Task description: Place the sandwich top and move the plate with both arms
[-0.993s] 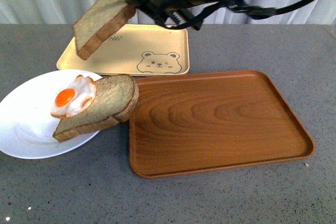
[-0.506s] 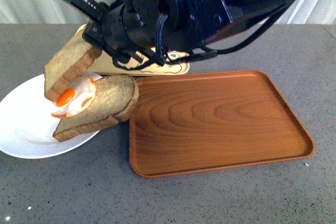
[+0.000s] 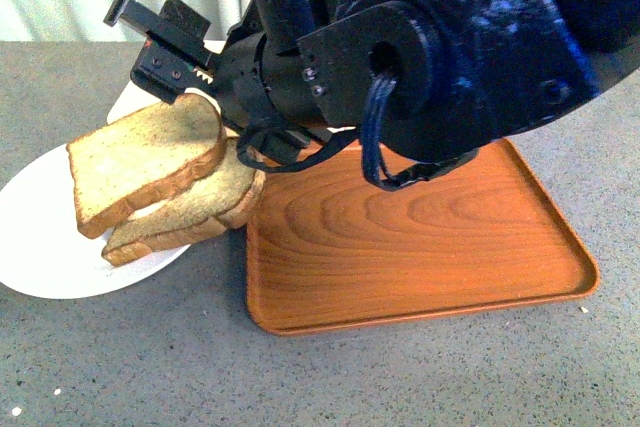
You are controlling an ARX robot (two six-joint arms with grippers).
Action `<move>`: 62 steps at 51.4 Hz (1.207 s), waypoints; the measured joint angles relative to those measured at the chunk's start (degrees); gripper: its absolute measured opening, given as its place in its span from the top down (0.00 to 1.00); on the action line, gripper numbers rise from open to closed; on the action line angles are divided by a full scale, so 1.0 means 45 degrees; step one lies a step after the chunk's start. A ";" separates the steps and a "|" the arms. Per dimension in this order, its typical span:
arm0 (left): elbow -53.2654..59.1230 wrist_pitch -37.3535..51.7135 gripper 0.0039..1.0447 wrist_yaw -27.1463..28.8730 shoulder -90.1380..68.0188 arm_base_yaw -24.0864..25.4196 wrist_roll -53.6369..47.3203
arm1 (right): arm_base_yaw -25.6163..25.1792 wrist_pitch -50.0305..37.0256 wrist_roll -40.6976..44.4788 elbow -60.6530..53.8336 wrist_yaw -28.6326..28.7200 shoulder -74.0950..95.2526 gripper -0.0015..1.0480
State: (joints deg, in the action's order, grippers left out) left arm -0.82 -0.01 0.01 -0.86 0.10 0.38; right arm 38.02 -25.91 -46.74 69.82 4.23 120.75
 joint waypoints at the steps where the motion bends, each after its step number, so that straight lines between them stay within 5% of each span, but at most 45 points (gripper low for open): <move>1: -0.0005 0.0000 0.08 0.0000 0.0000 0.0000 0.0000 | -0.0053 -0.0078 0.0015 -0.0117 -0.0044 -0.0107 0.37; 12: 0.0000 0.0000 0.08 0.0000 0.0000 0.0000 0.0000 | -0.0724 -0.0942 0.0491 -0.1685 -0.0607 -0.1603 0.07; 23: 0.0000 0.0000 0.08 0.0000 0.0000 0.0000 0.0000 | -0.1928 -0.2370 0.2093 -0.4532 -0.1676 -0.4473 0.09; 27: 0.0000 0.0000 0.08 -0.0010 0.0000 0.0000 0.0000 | -0.2273 -0.6081 0.5459 -0.6824 -0.5484 -0.5464 0.25; 30: 0.0000 0.0000 0.08 -0.0005 0.0000 0.0000 0.0000 | -0.2730 -0.7363 0.7412 -0.8150 -0.6178 -0.6241 0.35; 38: 0.0000 0.0000 0.08 0.0000 0.0000 0.0000 0.0000 | -0.3808 -0.7854 0.9496 -1.0316 -0.5479 -0.8043 0.58; 50: 0.0000 0.0000 0.08 0.0000 0.0000 0.0000 0.0000 | -0.5183 -0.7597 1.0156 -1.2604 -0.4085 -1.0414 0.99; 62: 0.0000 0.0000 0.08 0.0000 0.0000 0.0000 0.0005 | -0.6144 -0.7480 1.0297 -1.4081 -0.3181 -1.1846 0.98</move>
State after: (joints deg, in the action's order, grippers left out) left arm -0.82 -0.01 0.01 -0.86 0.10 0.40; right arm 10.37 -59.57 -0.40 6.46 -10.09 67.44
